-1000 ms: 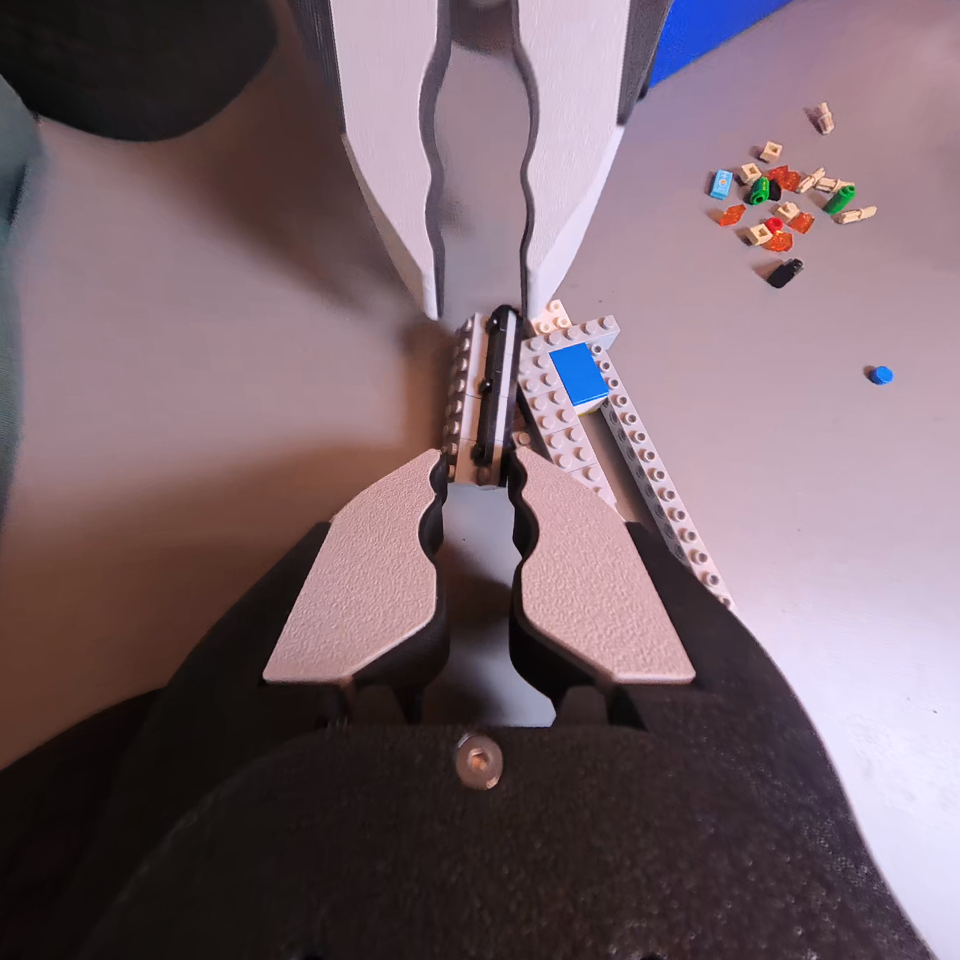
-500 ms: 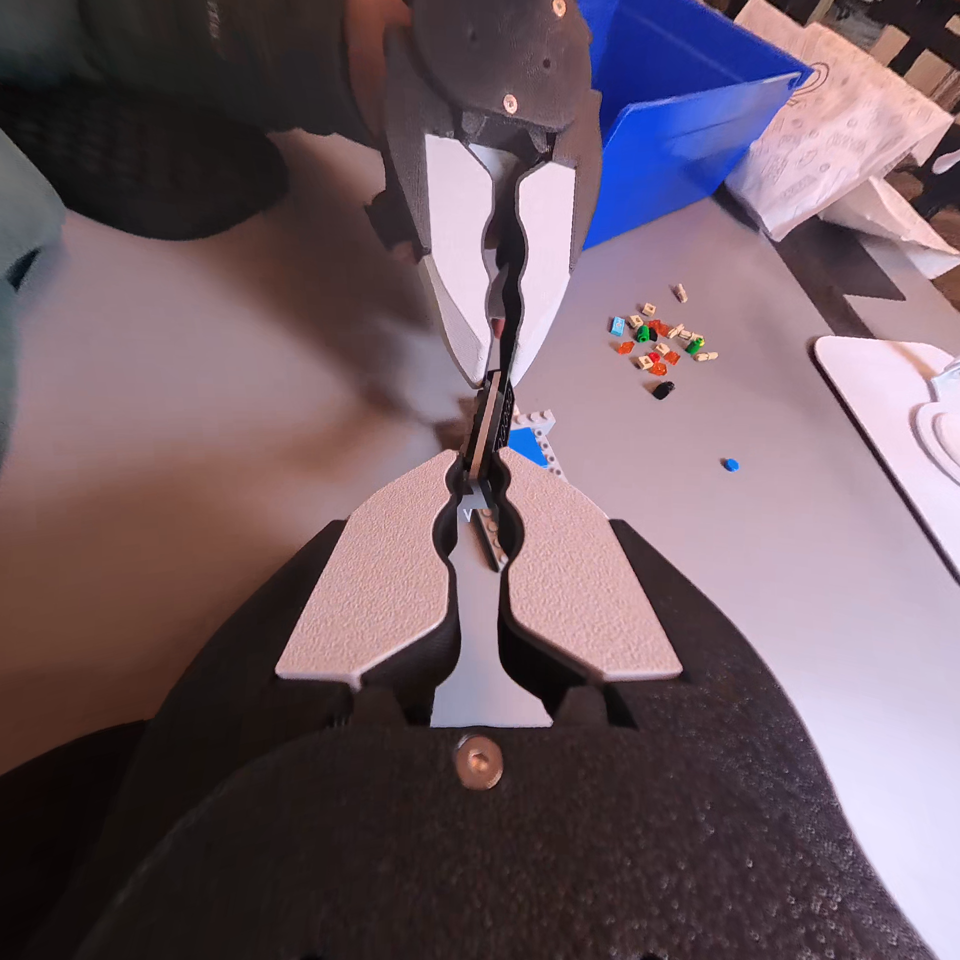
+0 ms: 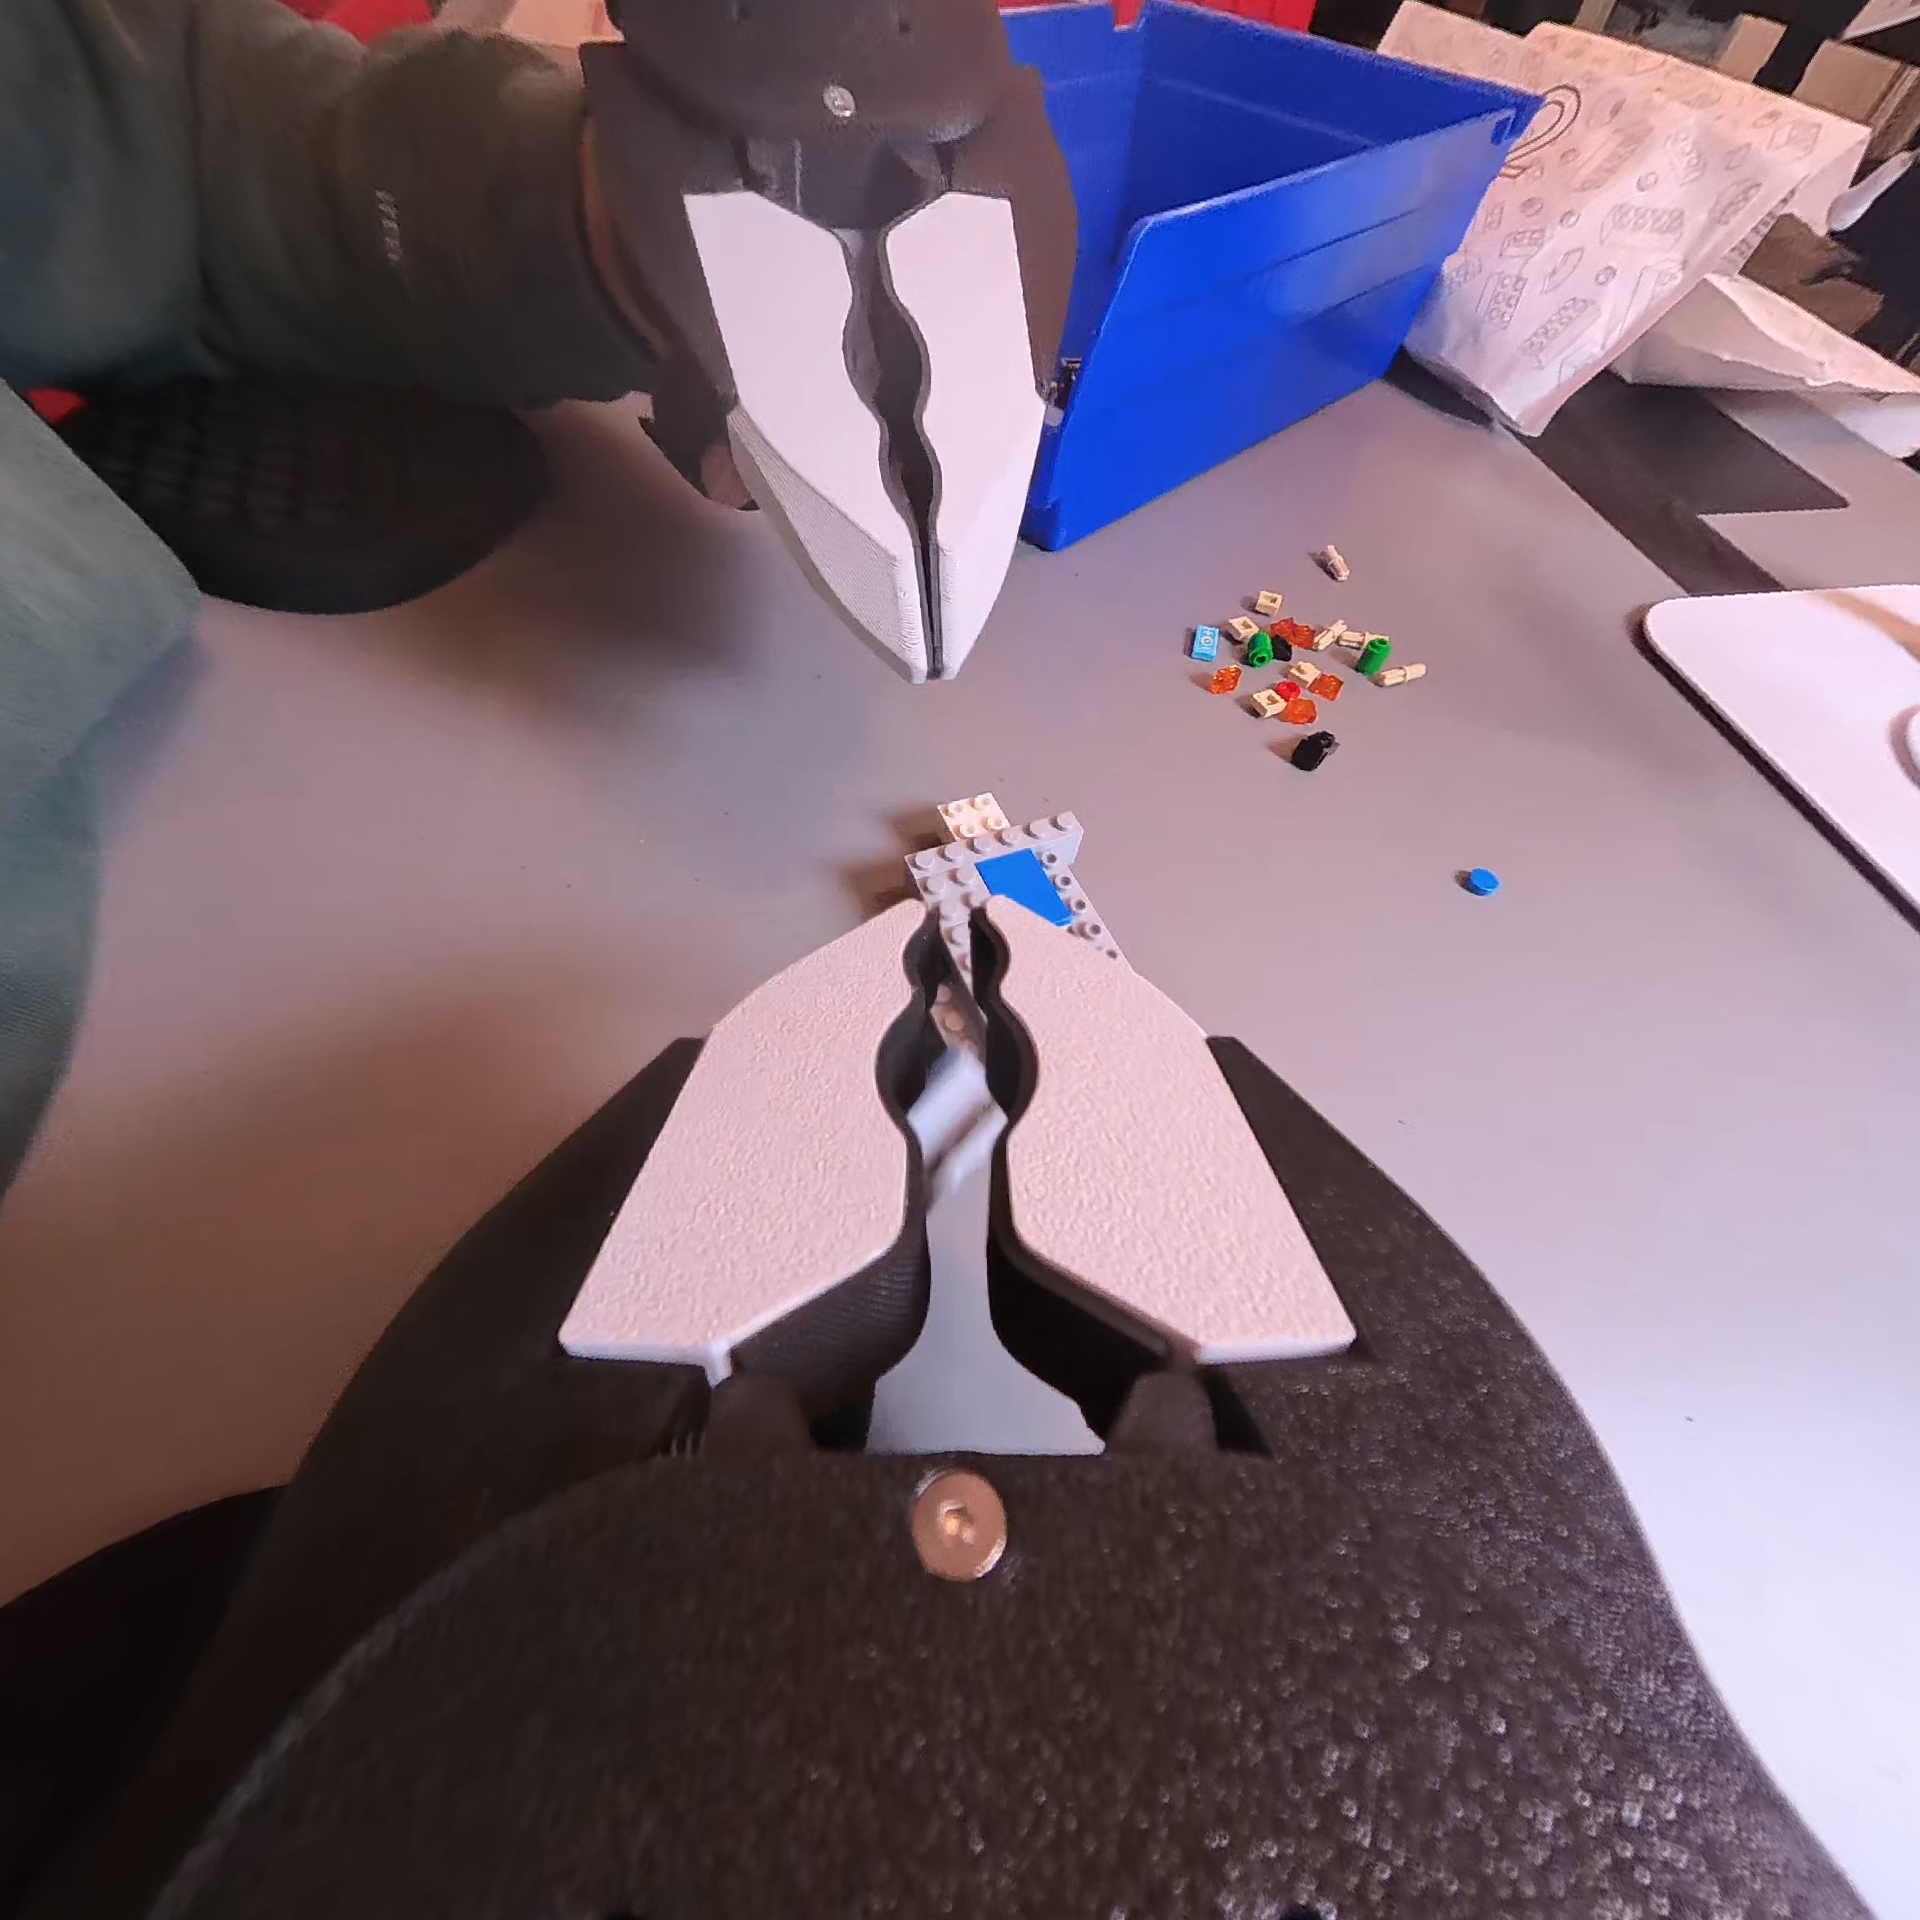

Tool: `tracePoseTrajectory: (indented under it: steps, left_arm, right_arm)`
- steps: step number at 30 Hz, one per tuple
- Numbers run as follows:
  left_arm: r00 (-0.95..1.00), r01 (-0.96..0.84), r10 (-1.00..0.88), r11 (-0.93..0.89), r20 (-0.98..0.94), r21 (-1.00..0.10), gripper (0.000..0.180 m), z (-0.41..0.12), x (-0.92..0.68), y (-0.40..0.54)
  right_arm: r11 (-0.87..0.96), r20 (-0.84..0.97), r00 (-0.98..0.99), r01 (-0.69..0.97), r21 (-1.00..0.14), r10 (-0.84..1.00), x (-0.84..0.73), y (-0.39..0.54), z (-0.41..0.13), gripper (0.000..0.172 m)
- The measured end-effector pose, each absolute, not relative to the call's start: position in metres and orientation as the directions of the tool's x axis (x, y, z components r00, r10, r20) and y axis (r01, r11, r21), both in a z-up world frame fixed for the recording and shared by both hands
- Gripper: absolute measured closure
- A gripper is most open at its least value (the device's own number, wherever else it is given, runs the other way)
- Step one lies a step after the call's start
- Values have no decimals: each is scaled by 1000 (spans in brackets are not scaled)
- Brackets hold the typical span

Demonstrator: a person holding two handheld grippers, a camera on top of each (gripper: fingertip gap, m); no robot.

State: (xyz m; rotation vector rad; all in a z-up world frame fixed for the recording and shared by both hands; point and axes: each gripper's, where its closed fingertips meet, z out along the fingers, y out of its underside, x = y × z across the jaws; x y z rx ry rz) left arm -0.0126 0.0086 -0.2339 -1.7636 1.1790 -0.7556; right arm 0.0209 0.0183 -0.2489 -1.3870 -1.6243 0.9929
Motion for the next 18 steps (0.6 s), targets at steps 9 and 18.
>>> tracePoseTrajectory:
  steps: [9,18]
  left_arm:
    - [384,-494,-921,-150,-61,-856,180,-252,-18,14]
    - [344,-444,-937,-215,56,-870,169,-258,-1,2]
  right_arm:
    - [145,-18,-186,823,-549,982,89,10,-284,109]
    - [141,-6,-180,793,-593,984,68,4,-297,151]
